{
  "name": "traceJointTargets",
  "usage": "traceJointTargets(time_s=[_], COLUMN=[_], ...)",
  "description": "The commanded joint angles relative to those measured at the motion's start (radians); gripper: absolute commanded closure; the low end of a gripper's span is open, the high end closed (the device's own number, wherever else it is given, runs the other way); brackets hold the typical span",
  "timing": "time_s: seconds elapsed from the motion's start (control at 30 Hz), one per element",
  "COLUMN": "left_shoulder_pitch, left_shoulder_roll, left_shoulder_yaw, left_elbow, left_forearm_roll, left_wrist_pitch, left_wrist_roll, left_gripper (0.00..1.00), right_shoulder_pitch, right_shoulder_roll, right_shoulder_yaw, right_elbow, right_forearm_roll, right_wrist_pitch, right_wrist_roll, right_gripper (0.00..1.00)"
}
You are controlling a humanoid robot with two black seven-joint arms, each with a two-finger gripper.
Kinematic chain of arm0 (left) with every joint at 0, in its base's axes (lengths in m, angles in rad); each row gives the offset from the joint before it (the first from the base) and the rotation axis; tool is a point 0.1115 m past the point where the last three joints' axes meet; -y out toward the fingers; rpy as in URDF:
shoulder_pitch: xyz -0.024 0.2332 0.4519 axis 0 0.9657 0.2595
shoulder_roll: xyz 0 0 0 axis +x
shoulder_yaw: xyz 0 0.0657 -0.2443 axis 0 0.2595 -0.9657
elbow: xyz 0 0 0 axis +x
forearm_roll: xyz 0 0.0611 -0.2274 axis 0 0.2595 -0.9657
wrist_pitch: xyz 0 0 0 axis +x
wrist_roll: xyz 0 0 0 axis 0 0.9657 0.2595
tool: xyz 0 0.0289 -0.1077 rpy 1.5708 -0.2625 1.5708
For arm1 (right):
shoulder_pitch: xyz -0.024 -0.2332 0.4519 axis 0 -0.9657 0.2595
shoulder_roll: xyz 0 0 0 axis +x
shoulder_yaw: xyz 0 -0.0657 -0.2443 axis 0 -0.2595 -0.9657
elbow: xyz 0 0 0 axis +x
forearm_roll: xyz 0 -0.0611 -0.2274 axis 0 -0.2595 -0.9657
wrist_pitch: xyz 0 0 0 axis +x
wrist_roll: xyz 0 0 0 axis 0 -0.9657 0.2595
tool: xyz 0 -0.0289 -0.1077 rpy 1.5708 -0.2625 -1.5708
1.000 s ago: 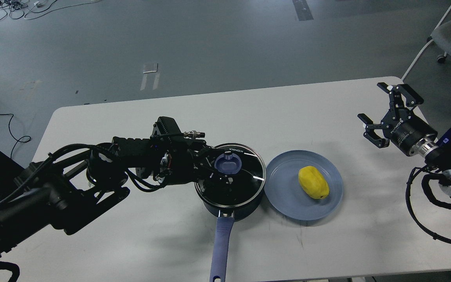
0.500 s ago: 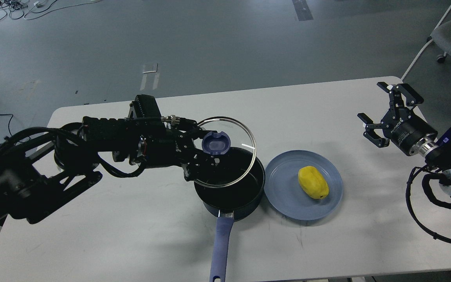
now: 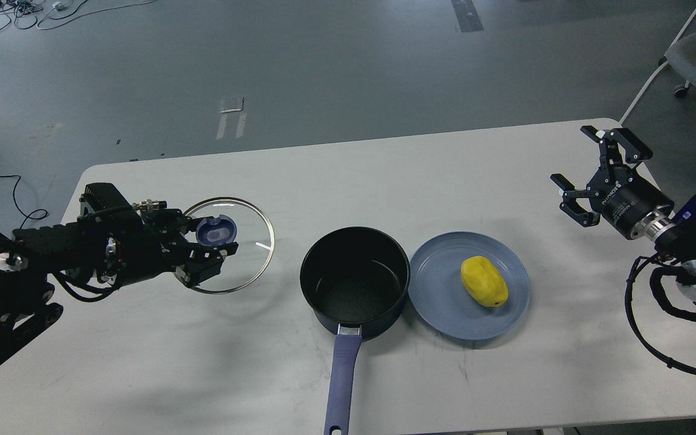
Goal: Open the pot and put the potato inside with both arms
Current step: 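Lift the glass lid off the saucepan and set it down nearer the robot, then release the lid and raise the left gripper away from it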
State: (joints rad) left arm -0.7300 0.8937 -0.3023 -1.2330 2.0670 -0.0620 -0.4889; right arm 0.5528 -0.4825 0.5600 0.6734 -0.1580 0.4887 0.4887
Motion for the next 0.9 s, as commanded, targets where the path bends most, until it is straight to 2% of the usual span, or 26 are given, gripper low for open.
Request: traceJointTargets(time_s=[0.0, 0.2, 0.47, 0.63, 0.87], left_shoulder_pitch=[0.041, 0.110, 0.176, 0.182, 0.166], left_shoulder_roll=[-0.006, -0.013, -0.030, -0.029, -0.016], left_shoulder_yaw=[0.002, -0.001, -0.001, -0.001, -0.011], left_elbow=[0.050, 0.107, 0.159, 0.159, 0.155], left_forearm_roll=[-0.007, -0.011, -0.051, -0.077, -0.201], left_wrist_pitch=[0.016, 0.027, 0.082, 0.099, 0.097], left_wrist_roll=[0.000, 0.000, 0.000, 0.000, 0.000], left_gripper=[0.52, 0.50, 0.44, 0.05, 0.02], right_shoulder_pitch=[0.001, -0.001, -0.002, -0.002, 0.010], right_shoulder_roll=[-0.002, -0.002, -0.004, -0.002, -0.011], right_shoulder_yaw=[-0.009, -0.011, -0.011, -0.012, -0.015], right_elbow=[0.000, 0.000, 0.000, 0.000, 0.006], right_forearm_roll=[0.000, 0.000, 0.000, -0.002, -0.008], right_wrist_pitch=[0.000, 0.000, 0.000, 0.000, 0.000], right_wrist_roll=[0.000, 0.000, 0.000, 0.000, 0.000], right_gripper=[0.00, 0.00, 0.00, 0.00, 0.00])
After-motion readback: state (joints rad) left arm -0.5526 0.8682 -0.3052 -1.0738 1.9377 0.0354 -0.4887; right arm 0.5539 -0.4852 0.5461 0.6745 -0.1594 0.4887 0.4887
